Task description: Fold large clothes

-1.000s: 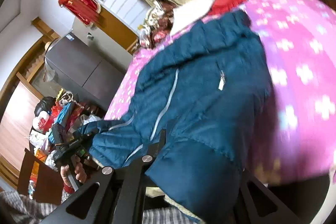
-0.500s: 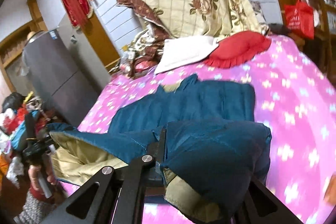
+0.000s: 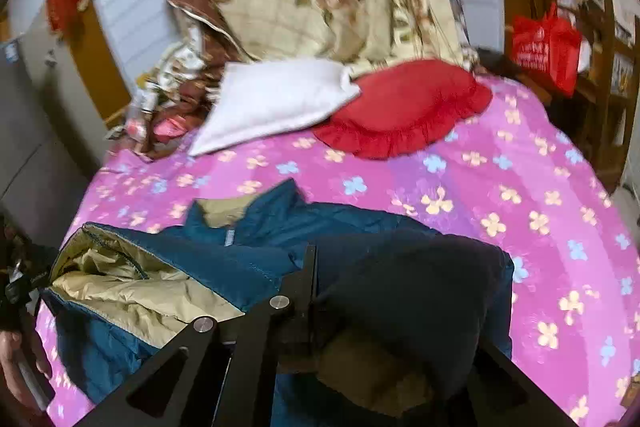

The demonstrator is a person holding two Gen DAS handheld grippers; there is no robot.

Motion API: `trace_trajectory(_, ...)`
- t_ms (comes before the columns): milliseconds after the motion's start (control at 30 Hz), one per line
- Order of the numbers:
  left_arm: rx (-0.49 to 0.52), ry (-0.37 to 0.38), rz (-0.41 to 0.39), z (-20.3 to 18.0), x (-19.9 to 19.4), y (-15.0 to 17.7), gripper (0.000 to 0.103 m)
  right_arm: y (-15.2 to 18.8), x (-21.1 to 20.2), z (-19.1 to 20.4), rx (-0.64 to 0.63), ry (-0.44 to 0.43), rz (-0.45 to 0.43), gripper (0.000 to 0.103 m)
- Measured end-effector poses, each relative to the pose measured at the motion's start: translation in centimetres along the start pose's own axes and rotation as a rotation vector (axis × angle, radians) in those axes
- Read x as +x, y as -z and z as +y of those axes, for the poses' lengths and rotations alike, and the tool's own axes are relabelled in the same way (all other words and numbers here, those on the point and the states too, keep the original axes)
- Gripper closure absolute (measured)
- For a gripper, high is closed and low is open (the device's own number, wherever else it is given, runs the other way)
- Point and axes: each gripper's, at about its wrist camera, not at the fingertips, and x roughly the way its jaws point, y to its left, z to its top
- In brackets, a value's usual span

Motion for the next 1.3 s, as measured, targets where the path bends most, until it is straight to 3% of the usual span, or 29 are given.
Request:
trace_trajectory(200, 0.023, -0.036, 0.051, -1.1, 5.9, -0.1, 0.089, 0.7, 5.4, -1.9, 0.086, 0.009, 0.068, 0.094)
trace_trajectory(300, -0.009, 0.037, 0.058, -0.5, 5.7, -0.5, 0.087, 1.3, 5.8, -2.8, 0.145, -0.012, 0.068, 0.090)
trace_trajectory(367, -0.064, 0.128, 0.059, 0.5, 4.6, -0.8, 0.077, 1.5, 4.8, -3.0, 0.151, -0.016, 0.051, 0.087)
trace_trajectory(433, -0.135, 0.230, 0.058, 2.0, 3.3, -0.9, 0.065, 1.3, 3.5, -2.8, 0.142, -0.025, 0.028, 0.070)
trace_trajectory(467, -0.167, 0.272, 0.058, 2.6, 2.7, -1.2, 0.058, 1.2, 2.9, -2.7, 0.139, -0.031, 0.014, 0.067)
trace_trajectory(567, -0.246, 0.368, 0.047, 4.1, 0.9, -1.7, 0.040, 0.4, 0.7, -2.2, 0.143, -0.050, -0.031, 0.047)
trace_trajectory(600, -0.274, 0.398, 0.037, 4.6, 0.0, -1.9, 0.036, 0.2, 0.0, -2.1, 0.147, -0.051, -0.052, 0.032)
trace_trajectory(633, -0.288, 0.415, 0.031, 4.9, -0.5, -2.1, 0.028, 0.0, -1.0, -1.9, 0.150, -0.051, -0.085, 0.026)
trace_trajectory(733, -0.298, 0.457, 0.011, 5.3, -2.3, -2.4, 0.023, -0.1, -3.0, -1.1, 0.127, -0.073, -0.126, 0.025)
trace_trajectory(867, -0.168, 0.347, 0.014, 2.8, -3.0, -1.2, 0.023, 1.9, -1.7, 1.3, -0.007, -0.045, -0.062, 0.025)
trace_trajectory(1033, -0.023, 0.247, 0.049, -1.0, -0.2, 1.6, 0.023, 4.7, 3.3, 2.6, -0.112, 0.008, 0.051, 0.025)
trace_trajectory(1133, 0.018, 0.170, 0.097, -2.9, 3.4, 2.5, 0.023, 4.5, 5.3, 2.7, -0.152, 0.045, 0.049, 0.025)
trace_trajectory(1300, 0.067, 0.044, 0.075, -4.5, 7.4, 1.5, 0.023, 2.7, 9.3, 1.9, -0.162, 0.085, 0.061, 0.023)
